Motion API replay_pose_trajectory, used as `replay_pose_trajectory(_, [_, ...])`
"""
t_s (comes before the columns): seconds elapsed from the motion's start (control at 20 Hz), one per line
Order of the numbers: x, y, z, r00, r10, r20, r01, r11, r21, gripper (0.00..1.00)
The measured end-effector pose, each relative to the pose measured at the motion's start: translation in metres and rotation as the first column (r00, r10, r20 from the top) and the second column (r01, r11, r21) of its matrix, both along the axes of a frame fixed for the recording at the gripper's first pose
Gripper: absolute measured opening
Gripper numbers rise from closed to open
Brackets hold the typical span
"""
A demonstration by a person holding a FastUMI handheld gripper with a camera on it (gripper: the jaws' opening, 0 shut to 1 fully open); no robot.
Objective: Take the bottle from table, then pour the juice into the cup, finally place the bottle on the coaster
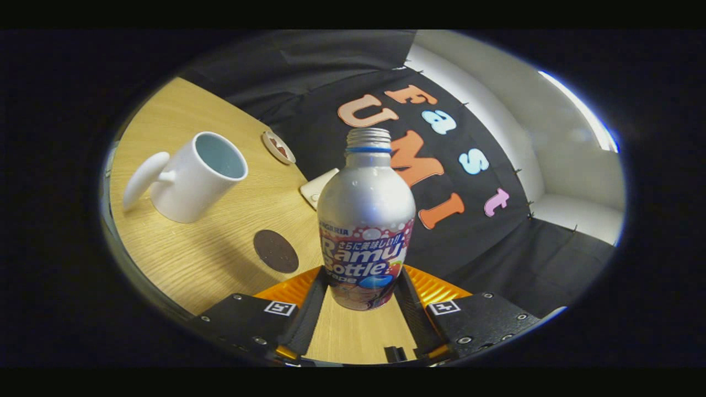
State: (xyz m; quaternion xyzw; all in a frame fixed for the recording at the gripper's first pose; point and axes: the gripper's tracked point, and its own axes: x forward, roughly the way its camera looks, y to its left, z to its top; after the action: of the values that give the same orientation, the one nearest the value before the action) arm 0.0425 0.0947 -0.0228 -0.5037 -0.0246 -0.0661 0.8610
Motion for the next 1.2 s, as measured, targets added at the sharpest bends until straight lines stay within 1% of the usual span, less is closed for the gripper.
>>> replay_pose_trajectory(0.2, [0.001,0.011,0.008,1.000,0.013,0.013,-0.012,0.992,-0.123,0.72])
replay_pose_trajectory(0.4, [-0.002,0.014,0.014,0.999,-0.003,0.036,0.011,0.973,-0.231,0.72])
replay_pose_trajectory(0.6, [-0.003,0.017,0.017,0.998,-0.006,0.055,0.025,0.933,-0.359,0.72])
replay_pose_trajectory(0.8, [-0.001,0.019,0.024,0.998,-0.002,0.060,0.027,0.902,-0.430,0.72])
replay_pose_trajectory(1.05, [0.006,0.023,0.028,0.999,0.008,0.049,0.019,0.856,-0.517,0.72])
replay_pose_trajectory(1.2, [0.007,0.023,0.028,1.000,0.001,0.030,0.016,0.838,-0.545,0.72])
